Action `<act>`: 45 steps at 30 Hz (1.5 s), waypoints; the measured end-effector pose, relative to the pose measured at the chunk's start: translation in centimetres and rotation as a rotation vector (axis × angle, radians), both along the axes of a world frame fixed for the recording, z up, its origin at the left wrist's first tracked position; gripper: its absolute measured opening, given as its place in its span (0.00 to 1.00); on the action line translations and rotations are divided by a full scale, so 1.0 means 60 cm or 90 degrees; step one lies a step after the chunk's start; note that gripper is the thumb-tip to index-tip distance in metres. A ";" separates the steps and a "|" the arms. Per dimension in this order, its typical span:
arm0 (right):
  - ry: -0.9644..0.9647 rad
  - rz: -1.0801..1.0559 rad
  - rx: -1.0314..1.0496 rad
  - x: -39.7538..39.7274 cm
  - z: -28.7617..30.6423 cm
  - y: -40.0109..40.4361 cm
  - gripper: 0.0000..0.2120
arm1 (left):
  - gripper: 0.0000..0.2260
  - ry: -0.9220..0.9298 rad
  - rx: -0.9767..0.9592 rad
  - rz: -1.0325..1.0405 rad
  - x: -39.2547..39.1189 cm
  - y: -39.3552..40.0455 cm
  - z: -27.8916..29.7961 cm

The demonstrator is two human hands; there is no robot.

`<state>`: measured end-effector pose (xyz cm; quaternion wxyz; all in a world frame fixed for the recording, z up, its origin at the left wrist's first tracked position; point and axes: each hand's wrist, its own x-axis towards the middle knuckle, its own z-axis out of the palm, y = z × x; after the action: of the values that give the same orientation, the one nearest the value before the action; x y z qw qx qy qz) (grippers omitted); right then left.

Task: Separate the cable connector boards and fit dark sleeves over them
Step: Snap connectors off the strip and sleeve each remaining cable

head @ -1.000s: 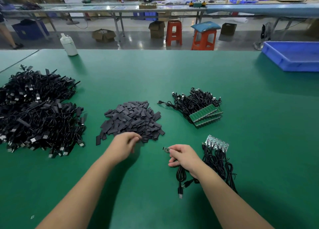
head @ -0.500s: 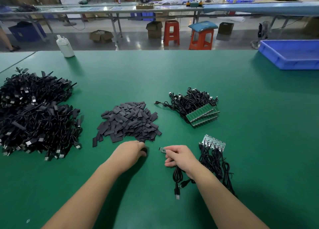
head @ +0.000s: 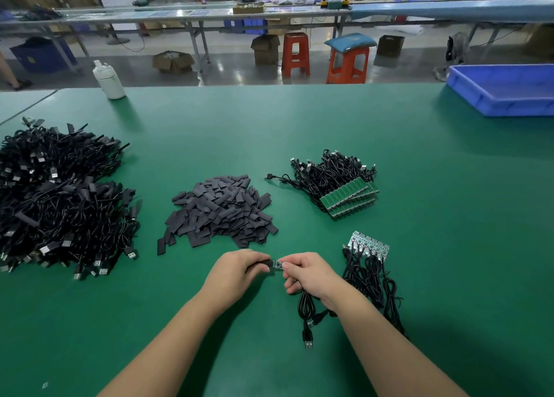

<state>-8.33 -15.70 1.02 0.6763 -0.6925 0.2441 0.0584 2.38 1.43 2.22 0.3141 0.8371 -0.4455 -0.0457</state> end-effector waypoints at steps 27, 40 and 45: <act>-0.007 0.048 -0.004 0.001 0.002 0.006 0.17 | 0.10 0.015 0.044 -0.030 -0.021 -0.024 0.007; -0.018 0.020 -0.020 -0.003 0.001 0.011 0.23 | 0.10 -0.055 0.183 -0.051 -0.027 -0.035 0.019; -0.017 0.018 -0.010 -0.008 0.007 0.011 0.22 | 0.09 -0.020 0.104 -0.028 -0.032 -0.030 0.014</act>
<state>-8.80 -15.03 1.46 0.6731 -0.7022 0.2252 0.0568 0.48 -0.34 3.05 0.2364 0.8506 -0.4635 -0.0759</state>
